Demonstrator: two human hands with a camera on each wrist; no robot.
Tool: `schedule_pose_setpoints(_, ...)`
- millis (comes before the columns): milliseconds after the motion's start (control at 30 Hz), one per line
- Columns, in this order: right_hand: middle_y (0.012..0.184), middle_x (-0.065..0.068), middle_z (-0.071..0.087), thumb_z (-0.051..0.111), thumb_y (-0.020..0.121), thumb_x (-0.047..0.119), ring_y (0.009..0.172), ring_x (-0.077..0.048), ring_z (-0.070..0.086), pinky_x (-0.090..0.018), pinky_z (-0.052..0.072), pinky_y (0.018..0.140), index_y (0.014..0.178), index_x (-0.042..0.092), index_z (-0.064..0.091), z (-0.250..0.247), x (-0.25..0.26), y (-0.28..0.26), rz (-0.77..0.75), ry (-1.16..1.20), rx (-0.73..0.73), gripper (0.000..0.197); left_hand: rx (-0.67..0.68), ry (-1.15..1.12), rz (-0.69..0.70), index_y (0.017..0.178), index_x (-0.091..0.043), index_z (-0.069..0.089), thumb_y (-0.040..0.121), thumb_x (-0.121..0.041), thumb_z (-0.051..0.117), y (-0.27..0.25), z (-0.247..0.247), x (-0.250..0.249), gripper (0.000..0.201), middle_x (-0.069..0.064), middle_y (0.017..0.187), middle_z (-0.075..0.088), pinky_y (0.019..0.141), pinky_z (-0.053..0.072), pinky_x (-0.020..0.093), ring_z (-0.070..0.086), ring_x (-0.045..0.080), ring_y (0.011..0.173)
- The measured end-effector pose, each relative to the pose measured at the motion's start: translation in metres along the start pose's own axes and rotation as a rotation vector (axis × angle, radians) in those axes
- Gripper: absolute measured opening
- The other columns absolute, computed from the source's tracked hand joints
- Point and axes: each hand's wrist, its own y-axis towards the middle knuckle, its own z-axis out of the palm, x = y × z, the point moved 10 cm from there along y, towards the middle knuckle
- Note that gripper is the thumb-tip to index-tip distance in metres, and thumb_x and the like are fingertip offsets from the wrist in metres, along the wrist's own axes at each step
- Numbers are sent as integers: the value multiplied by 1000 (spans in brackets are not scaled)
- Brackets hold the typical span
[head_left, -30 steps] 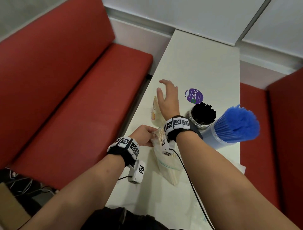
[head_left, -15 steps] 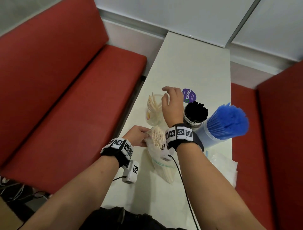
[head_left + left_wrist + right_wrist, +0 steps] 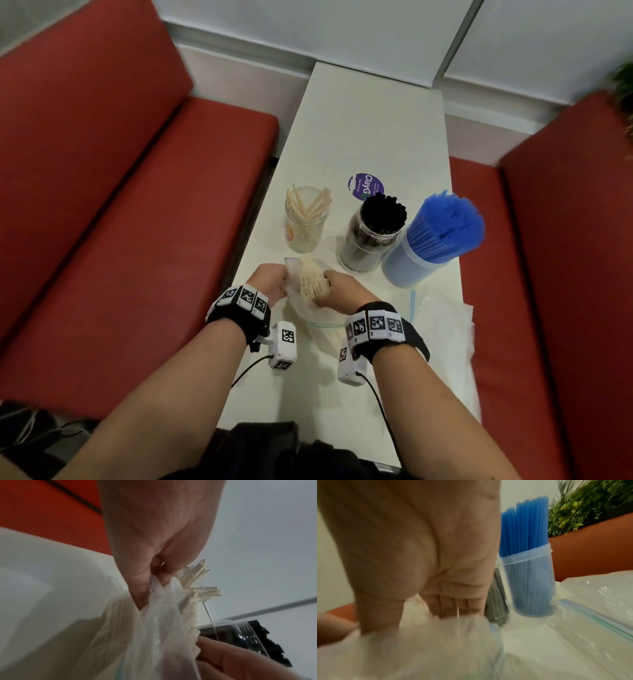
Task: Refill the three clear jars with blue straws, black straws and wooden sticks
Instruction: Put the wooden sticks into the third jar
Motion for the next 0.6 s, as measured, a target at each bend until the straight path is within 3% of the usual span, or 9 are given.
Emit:
schedule_pose_setpoints(67, 126, -11, 65, 80, 83, 24, 114, -29, 60, -30, 43, 84, 131, 9, 56, -1, 2, -1, -33, 72, -108, 56, 71, -41, 37, 92, 7, 58, 87, 15, 39, -6, 11, -2, 22, 22, 87, 55, 65, 49, 34, 55, 27, 70)
schedule_pose_setpoints(167, 118, -12, 65, 80, 81, 21, 108, -31, 60, -32, 43, 79, 121, 7, 59, 2, 0, -2, -52, 149, -179, 47, 100, -136, 54, 96, 6, 60, 91, 15, 38, -13, 13, -7, 24, 20, 80, 56, 56, 50, 30, 59, 26, 59)
schedule_pose_setpoints(267, 121, -11, 65, 79, 82, 15, 111, -29, 61, -33, 47, 87, 130, 8, 53, 12, -14, -4, -4, 289, -194, 55, 185, -232, -25, 87, -3, 62, 93, -2, 36, -21, 17, 0, 27, 13, 73, 67, 51, 53, 24, 67, 20, 52)
schedule_pose_setpoints(333, 120, -9, 64, 79, 83, 15, 108, -27, 62, -34, 49, 87, 133, 10, 48, 20, -26, -7, 46, 388, -194, 60, 272, -245, -77, 96, -5, 65, 97, -18, 38, -25, 24, 6, 31, 11, 82, 72, 60, 58, 27, 71, 22, 66)
schedule_pose_setpoints(433, 110, -8, 67, 78, 84, 18, 101, -25, 63, -30, 46, 78, 117, 6, 60, 23, -31, -7, 41, 338, -180, 39, 266, -173, -69, 123, 2, 62, 107, -34, 40, -21, 28, 8, 45, 21, 118, 68, 100, 53, 43, 67, 32, 110)
schedule_pose_setpoints(467, 108, -10, 68, 76, 86, 18, 100, -27, 62, -32, 46, 78, 111, 4, 63, 19, -30, -6, 22, 316, -182, 32, 218, -154, -51, 127, 4, 60, 108, -35, 40, -18, 24, 9, 47, 22, 124, 66, 105, 49, 47, 64, 34, 116)
schedule_pose_setpoints(500, 104, -12, 67, 74, 88, 17, 97, -29, 61, -33, 45, 78, 106, 3, 64, 14, -28, -6, 3, 301, -195, 25, 179, -154, -29, 126, 4, 60, 108, -34, 40, -15, 19, 9, 46, 22, 122, 68, 102, 52, 46, 66, 32, 113)
schedule_pose_setpoints(533, 99, -12, 66, 70, 91, 16, 94, -29, 59, -33, 43, 76, 102, 3, 62, 7, -27, -6, -18, 295, -219, 19, 158, -186, -10, 122, 3, 60, 108, -32, 40, -13, 17, 9, 42, 19, 111, 73, 89, 59, 40, 72, 27, 100)
schedule_pose_setpoints(600, 92, -8, 61, 62, 96, 16, 88, -26, 55, -31, 37, 71, 100, 5, 60, -8, -22, -5, -52, 291, -272, 11, 161, -290, -35, 119, 0, 60, 108, -29, 40, -13, 16, 11, 37, 12, 92, 76, 63, 59, 32, 73, 21, 79)
